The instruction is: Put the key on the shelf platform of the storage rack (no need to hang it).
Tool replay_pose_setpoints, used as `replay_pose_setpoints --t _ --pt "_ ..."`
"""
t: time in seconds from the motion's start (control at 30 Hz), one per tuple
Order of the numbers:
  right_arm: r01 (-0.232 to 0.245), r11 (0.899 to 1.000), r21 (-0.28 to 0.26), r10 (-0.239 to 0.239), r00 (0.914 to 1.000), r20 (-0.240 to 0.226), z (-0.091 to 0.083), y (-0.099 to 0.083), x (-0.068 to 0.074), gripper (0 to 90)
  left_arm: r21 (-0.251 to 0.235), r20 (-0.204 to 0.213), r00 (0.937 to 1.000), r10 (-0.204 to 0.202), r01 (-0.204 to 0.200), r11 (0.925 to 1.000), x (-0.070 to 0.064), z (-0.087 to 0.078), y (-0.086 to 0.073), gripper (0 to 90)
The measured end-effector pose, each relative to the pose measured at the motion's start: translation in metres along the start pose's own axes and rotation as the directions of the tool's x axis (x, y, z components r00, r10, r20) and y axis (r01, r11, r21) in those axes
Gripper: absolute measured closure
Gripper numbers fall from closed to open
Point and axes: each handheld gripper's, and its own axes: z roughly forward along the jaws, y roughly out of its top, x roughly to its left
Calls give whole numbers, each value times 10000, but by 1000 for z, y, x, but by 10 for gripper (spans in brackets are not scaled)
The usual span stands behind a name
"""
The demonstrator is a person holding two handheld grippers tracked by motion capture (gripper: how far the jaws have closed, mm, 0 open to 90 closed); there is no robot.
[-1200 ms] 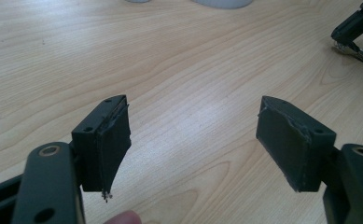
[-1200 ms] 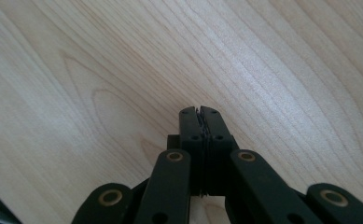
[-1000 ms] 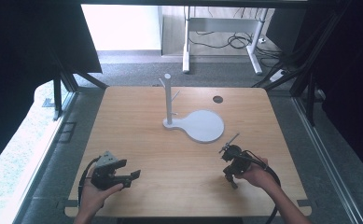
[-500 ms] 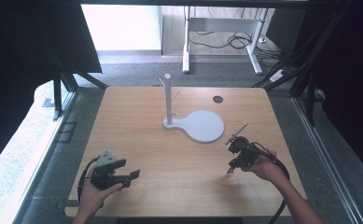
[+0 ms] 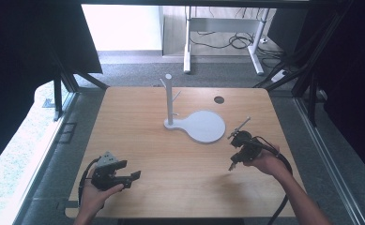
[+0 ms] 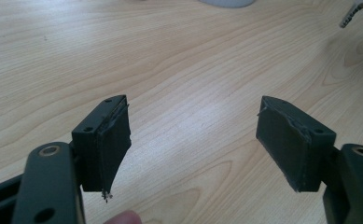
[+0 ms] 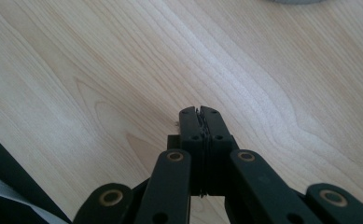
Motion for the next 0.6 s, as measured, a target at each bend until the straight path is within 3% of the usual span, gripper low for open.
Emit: replay_pose_setpoints --t 0.6 --pt "-72 9999 -76 73 9999 88 -3 23 -11 898 47 -7 9999 114 -114 9999 -2 0 1 262"
